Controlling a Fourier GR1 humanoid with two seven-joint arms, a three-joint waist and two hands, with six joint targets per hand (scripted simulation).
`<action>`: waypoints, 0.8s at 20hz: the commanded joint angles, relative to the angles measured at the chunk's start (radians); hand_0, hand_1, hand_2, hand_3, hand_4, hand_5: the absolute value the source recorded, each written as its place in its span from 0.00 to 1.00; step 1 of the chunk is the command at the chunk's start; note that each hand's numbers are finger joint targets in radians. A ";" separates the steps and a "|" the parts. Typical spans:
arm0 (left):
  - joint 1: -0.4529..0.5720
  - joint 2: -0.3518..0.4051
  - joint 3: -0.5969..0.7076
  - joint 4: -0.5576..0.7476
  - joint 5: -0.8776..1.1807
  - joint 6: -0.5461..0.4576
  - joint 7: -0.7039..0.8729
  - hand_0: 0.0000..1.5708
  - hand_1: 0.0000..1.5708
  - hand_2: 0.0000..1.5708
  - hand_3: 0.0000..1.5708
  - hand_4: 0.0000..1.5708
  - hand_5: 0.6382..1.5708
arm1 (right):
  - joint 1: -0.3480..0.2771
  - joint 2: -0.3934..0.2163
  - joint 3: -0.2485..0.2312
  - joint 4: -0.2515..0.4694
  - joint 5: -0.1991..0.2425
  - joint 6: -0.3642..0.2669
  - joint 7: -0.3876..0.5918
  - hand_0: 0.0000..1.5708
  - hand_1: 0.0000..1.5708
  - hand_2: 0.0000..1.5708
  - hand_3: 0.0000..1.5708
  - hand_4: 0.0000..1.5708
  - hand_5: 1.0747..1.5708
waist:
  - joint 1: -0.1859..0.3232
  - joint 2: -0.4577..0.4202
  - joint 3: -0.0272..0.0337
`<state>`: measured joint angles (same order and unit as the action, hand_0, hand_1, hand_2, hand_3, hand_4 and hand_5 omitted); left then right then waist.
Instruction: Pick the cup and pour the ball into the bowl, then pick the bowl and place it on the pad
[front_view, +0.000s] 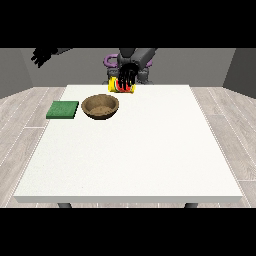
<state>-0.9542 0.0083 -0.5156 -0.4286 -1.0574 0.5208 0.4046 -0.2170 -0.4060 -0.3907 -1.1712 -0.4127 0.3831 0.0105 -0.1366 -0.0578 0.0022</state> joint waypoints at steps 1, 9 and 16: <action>-0.123 -0.008 -0.094 0.051 -0.139 -0.118 0.158 0.95 0.95 1.00 1.00 0.76 0.99 | -0.003 -0.009 -0.003 0.036 0.015 0.014 -0.032 0.00 0.00 0.00 0.16 0.44 0.97 | -0.021 -0.010 0.0006; -0.069 -0.008 -0.280 -0.143 -0.199 -0.392 0.212 0.17 0.17 0.80 0.99 0.66 1.00 | -0.080 0.056 0.049 0.094 0.069 -0.048 -0.061 0.00 0.00 0.00 0.21 0.44 0.96 | -0.017 -0.018 -0.0014; -0.079 -0.008 -0.243 -0.233 -0.223 -0.505 0.165 0.00 0.00 0.67 0.98 0.70 1.00 | -0.092 -0.011 0.010 0.093 0.039 -0.044 -0.008 0.00 0.00 0.00 0.11 0.45 0.96 | 0.024 -0.037 -0.0022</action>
<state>-1.0353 0.0000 -0.7747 -0.6117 -1.2658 0.0583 0.6010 -0.2917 -0.3761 -0.3546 -1.0831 -0.3571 0.3480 -0.0349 -0.1474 -0.0763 0.0008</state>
